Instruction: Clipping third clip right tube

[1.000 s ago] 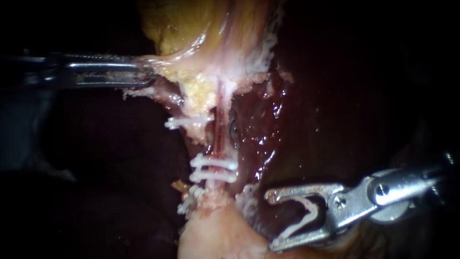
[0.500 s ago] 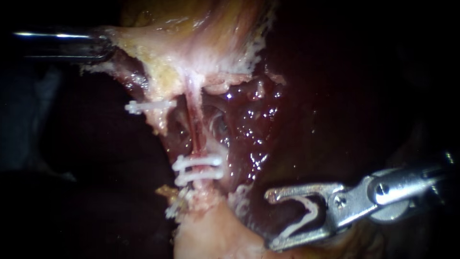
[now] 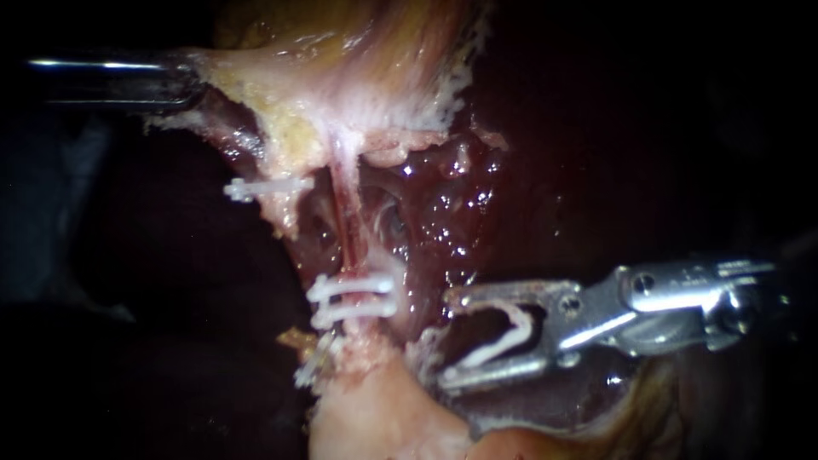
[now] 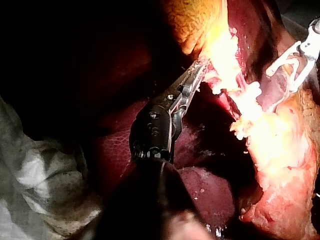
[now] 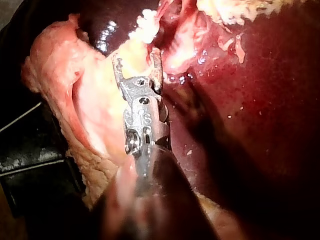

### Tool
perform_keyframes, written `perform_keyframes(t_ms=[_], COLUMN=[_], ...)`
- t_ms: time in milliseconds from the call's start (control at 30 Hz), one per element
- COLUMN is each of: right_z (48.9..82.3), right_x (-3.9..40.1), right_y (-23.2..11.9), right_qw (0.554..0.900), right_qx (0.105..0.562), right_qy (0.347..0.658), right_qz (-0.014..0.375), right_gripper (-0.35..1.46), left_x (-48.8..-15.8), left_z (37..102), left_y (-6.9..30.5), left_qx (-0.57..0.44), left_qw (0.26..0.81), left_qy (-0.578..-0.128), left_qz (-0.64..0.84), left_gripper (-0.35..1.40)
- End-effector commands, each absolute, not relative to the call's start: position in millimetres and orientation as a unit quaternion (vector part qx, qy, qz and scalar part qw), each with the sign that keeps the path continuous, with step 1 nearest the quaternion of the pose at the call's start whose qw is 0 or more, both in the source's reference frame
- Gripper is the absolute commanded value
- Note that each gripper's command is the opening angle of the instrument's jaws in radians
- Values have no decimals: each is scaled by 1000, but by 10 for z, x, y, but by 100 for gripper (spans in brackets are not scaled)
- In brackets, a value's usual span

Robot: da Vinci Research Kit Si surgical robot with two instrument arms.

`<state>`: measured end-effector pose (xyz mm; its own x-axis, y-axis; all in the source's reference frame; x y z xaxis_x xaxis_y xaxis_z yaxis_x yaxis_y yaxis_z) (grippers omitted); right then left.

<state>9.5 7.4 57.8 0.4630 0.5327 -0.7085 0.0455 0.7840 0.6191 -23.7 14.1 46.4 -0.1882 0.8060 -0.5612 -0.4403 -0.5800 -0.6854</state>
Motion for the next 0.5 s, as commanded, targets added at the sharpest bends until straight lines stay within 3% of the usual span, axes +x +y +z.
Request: perform_keyframes(t_ms=[33,500], right_z=[579,616], right_x=[98,143], right_y=[79,126], right_qw=[804,801], right_qx=[293,293], right_qy=[494,480], right_qz=[156,204], right_gripper=[50,49], left_x=[-238,-239], left_z=[464,465], left_y=[141,141], left_qx=[-482,-482], left_qw=[417,417], left_qy=[-190,-189], left_qz=[747,747], left_gripper=[-35,-35])
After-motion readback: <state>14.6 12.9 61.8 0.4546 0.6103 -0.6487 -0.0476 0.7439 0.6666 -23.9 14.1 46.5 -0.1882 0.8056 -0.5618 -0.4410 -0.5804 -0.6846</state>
